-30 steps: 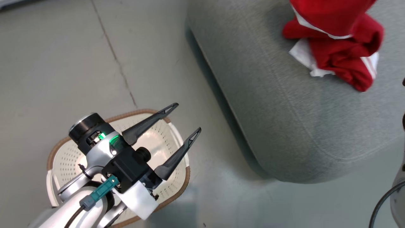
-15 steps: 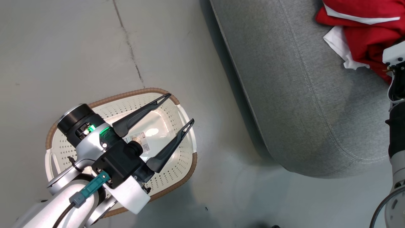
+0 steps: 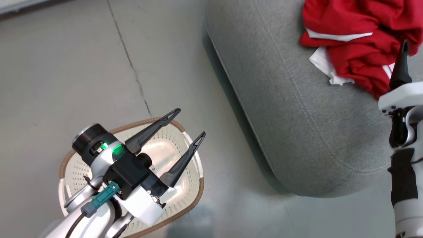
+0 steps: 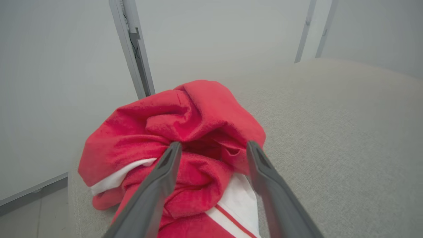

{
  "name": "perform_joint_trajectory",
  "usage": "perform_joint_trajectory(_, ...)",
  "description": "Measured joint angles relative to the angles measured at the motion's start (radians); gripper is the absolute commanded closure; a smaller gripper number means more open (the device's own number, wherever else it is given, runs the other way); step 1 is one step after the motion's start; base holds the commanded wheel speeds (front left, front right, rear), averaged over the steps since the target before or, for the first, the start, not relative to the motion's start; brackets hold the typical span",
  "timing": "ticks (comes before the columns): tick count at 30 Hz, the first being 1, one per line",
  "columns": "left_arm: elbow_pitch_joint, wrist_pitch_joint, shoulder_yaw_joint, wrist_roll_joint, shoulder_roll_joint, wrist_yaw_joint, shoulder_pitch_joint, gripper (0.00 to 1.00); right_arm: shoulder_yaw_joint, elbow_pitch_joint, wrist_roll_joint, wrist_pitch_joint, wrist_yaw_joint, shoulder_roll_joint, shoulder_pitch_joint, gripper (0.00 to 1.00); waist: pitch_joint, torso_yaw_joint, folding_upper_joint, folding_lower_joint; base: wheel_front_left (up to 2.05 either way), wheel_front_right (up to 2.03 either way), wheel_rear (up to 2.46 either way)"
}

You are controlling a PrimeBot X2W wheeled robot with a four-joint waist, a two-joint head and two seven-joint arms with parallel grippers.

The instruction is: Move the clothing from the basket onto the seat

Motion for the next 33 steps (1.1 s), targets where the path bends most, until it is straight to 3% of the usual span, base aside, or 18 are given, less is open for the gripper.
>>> perform_joint_trajectory(10, 0.088, -0.069, 0.026, -0.067, -0.071, 0.073, 0.078, 0.0, 0.174, -0.264, 0.037, -0.001, 0.0, 0.005, 0.235, 0.0, -0.14, 0.039, 0.0, 0.0, 0.0, 0.0, 0.0)
perform_joint_trajectory(25, 0.198, -0.141, 0.134, -0.168, -0.138, 0.172, 0.177, 0.0, 0.341, -0.615, 0.118, 0.11, 0.0, 0.007, 0.529, 0.0, -0.27, 0.238, 0.0, 0.0, 0.0, 0.0, 0.0)
perform_joint_trajectory(33, 0.233, -0.157, 0.224, -0.195, -0.165, 0.207, 0.214, 0.0, 0.386, -0.693, 0.14, 0.157, 0.0, 0.007, 0.615, 0.0, -0.327, 0.328, 0.0, 0.0, 0.0, 0.0, 0.0)
